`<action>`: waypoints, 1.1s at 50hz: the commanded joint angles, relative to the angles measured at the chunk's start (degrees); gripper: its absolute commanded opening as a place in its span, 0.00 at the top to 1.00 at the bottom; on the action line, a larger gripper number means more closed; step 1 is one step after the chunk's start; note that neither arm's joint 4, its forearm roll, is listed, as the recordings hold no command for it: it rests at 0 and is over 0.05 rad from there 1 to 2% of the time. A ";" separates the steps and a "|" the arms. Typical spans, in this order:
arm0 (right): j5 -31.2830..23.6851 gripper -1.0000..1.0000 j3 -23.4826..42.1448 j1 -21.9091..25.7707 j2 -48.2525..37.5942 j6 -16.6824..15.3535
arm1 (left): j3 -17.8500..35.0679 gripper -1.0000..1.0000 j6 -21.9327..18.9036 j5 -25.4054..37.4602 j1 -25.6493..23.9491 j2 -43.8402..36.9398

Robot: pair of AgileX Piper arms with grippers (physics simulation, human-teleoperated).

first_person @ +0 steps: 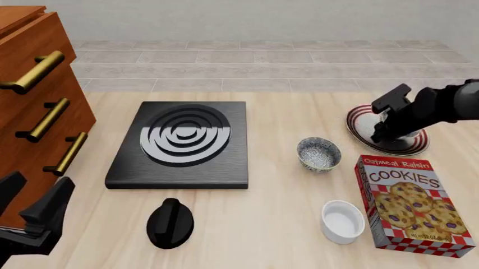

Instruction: Pick the akita bowl from table center and place it on the plate.

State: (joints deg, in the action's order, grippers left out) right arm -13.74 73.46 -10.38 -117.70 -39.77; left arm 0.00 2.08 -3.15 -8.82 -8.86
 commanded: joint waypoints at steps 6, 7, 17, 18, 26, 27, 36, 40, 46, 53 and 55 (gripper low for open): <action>0.35 0.00 -0.74 1.20 -0.60 0.55 | 0.00 0.00 0.01 -0.79 0.00 -0.83; 0.35 0.00 -0.74 1.20 -0.60 0.55 | 0.00 0.00 0.01 -0.78 0.00 -0.82; -1.07 0.00 1.36 2.91 -1.06 4.15 | 0.00 0.00 0.07 -2.37 -0.05 -2.39; -1.09 0.00 1.17 3.01 -1.15 3.51 | 0.00 0.00 0.06 -2.36 -0.02 -2.39; -0.06 0.00 -0.39 3.46 0.72 1.76 | 0.00 0.00 0.12 -3.95 -0.28 -3.97; -0.05 0.00 -0.41 3.46 0.73 1.76 | 0.00 0.00 0.12 -3.97 -0.28 -4.00; 0.45 0.00 -1.72 3.57 2.60 0.95 | 0.00 0.00 0.14 -6.18 -0.37 -6.20; 1.55 0.00 -3.27 3.62 3.63 -0.09 | 0.00 0.00 0.16 -7.56 -0.39 -7.59; 3.77 0.00 -6.83 2.84 6.57 -2.84 | 0.00 0.00 0.22 -7.72 -0.48 -7.71; 8.44 0.00 -12.03 0.40 9.97 -7.32 | 0.00 0.00 0.21 -0.37 -0.68 -0.28; 8.48 0.00 -13.10 1.27 11.06 -6.70 | 0.00 0.00 0.24 4.20 -0.69 4.32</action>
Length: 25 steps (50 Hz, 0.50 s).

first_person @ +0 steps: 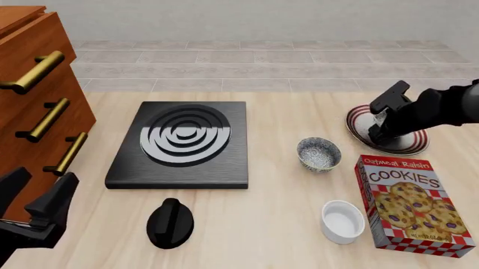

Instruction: Pick the akita bowl from table center and place it on the plate.

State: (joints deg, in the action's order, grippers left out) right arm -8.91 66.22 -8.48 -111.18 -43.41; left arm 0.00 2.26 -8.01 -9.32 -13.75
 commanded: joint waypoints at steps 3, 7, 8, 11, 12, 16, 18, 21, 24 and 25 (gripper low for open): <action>3.95 0.00 -7.53 0.33 6.27 -3.23 | 0.00 0.00 0.09 12.30 -0.23 12.46; 3.73 0.00 -9.24 1.39 8.91 -3.13 | 0.00 0.00 0.13 13.12 -0.24 13.32; 2.98 0.00 -9.08 2.48 9.74 -1.65 | 0.00 0.00 0.17 13.20 -0.24 13.43; 1.36 0.00 -9.87 4.92 12.81 0.68 | 0.00 0.00 0.17 13.35 -0.32 13.67; 1.36 0.00 -9.88 4.92 12.83 0.68 | 0.00 0.00 0.17 13.35 -0.32 13.67; 1.30 0.00 -12.03 6.33 16.42 0.45 | 0.00 0.00 0.27 13.37 -0.39 13.73; 0.96 0.00 -12.85 6.99 18.23 1.21 | 0.00 0.00 0.31 13.32 -0.38 13.74; -2.53 0.00 -11.93 10.19 22.49 5.94 | 0.00 0.00 0.38 13.37 -0.36 13.74; -4.38 0.00 -12.13 10.46 25.23 5.70 | 0.00 0.00 0.35 13.44 -0.39 13.75; -4.22 0.00 -12.55 10.48 26.40 5.14 | 0.00 0.00 0.44 13.35 -0.35 13.75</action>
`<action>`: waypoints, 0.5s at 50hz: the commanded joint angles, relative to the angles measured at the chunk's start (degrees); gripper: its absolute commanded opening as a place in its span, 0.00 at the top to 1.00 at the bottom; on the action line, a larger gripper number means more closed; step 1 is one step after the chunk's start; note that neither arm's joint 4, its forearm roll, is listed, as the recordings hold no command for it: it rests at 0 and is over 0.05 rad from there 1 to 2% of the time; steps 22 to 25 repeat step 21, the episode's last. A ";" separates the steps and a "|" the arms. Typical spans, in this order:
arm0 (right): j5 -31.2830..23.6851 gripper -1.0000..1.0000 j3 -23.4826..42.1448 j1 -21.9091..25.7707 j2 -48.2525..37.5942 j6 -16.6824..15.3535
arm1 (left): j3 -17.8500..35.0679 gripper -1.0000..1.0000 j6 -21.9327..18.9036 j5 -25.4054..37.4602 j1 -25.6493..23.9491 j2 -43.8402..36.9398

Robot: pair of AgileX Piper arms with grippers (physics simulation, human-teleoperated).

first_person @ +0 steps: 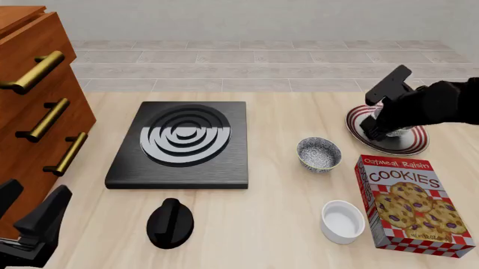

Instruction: Pick the akita bowl from table center and place it on the plate.

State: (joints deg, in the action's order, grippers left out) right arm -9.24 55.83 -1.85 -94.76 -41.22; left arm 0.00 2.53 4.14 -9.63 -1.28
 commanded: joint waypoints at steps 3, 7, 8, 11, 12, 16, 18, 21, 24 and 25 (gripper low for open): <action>-5.22 0.00 -1.71 4.19 11.59 4.00 | 0.00 0.00 0.21 1.22 0.03 1.28; -8.37 0.00 -0.63 5.54 15.36 6.74 | 0.01 0.00 -0.12 -2.87 -0.43 -1.23; -9.50 0.00 -0.32 5.36 16.17 7.25 | 0.01 0.00 0.74 -4.05 -0.21 -2.30; -10.75 0.00 1.09 6.23 17.45 9.23 | 0.00 0.00 -0.14 -4.83 -0.49 -2.95; -11.35 0.00 1.53 6.34 18.00 9.35 | 0.01 0.00 -0.30 -4.07 -0.48 -2.17; -11.97 0.00 2.49 7.61 20.89 11.40 | 0.28 0.00 -0.12 -5.89 0.10 -4.86; -12.44 0.00 2.12 8.80 22.04 12.90 | 0.12 0.00 0.23 -6.45 1.13 -7.24; -11.87 0.00 1.37 9.49 23.06 14.76 | 0.03 0.00 0.05 -5.89 0.76 -5.96; -11.87 0.00 1.37 9.49 23.06 14.76 | 0.03 0.00 0.05 -5.89 0.76 -5.96; -11.87 0.00 1.37 9.49 23.06 14.76 | 0.03 0.00 0.05 -5.89 0.76 -5.96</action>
